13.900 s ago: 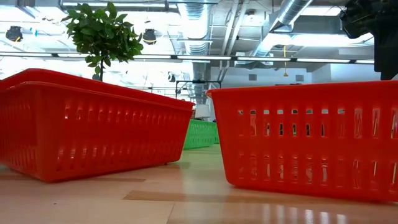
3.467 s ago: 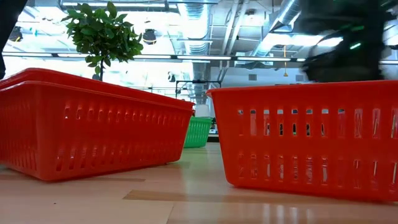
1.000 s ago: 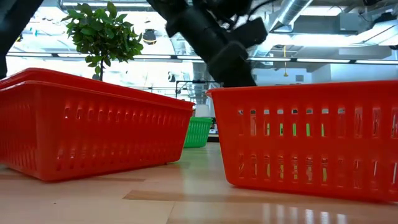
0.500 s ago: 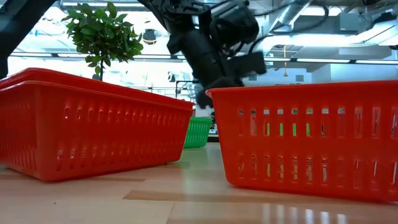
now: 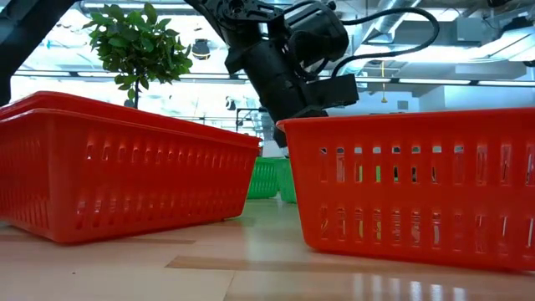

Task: Stack baskets by color
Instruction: Stack the right green bin on top of the left green bins

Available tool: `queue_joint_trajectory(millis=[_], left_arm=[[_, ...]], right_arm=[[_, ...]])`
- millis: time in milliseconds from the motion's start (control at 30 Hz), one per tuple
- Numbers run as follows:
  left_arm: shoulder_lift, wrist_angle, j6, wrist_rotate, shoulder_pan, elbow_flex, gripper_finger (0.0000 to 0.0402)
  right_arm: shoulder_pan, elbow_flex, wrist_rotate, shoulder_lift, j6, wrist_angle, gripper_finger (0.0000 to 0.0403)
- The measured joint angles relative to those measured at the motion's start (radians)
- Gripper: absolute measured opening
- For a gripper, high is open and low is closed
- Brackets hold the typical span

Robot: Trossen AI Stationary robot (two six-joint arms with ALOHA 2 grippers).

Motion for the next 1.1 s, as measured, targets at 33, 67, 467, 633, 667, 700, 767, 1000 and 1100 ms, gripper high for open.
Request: queue_joint_trajectory(millis=[33,67,467,633,667,700,767,1000,1100], left_arm=[[-0.001,-0.013,-0.011,-0.006,0.0,0.018,0.0],[-0.004,-0.021,-0.018,-0.016,0.0,0.038,0.0],[-0.009,-0.258,-0.222,-0.204,-0.002,0.419,0.0],[-0.008,-0.554,-0.432,-0.421,-0.003,0.603,0.0],[-0.008,-0.614,-0.485,-0.47,-0.003,0.635,0.0],[-0.009,-0.682,-0.541,-0.519,-0.003,0.667,0.0],[-0.011,-0.821,-0.642,-0.59,-0.002,0.707,0.0],[-0.008,-1.183,-0.862,-0.629,-0.001,0.743,0.0],[-0.011,-1.195,-0.841,-0.626,-0.007,0.726,0.0]], right_arm=[[0.0,0.0,0.0,0.0,0.0,0.0,0.017],[0.0,0.0,0.0,0.0,0.0,-0.001,0.017],[0.0,0.0,0.001,0.0,-0.001,-0.001,0.017],[0.0,0.0,0.003,0.0,-0.002,-0.003,0.017],[0.0,0.0,0.008,0.0,-0.006,-0.005,0.017],[0.0,0.0,0.013,0.0,-0.008,-0.005,0.017],[0.0,0.0,0.02,0.0,-0.008,-0.01,0.017],[-0.002,0.0,0.035,0.0,-0.017,-0.008,0.017],[-0.002,0.0,0.035,0.0,-0.018,-0.009,0.017]])
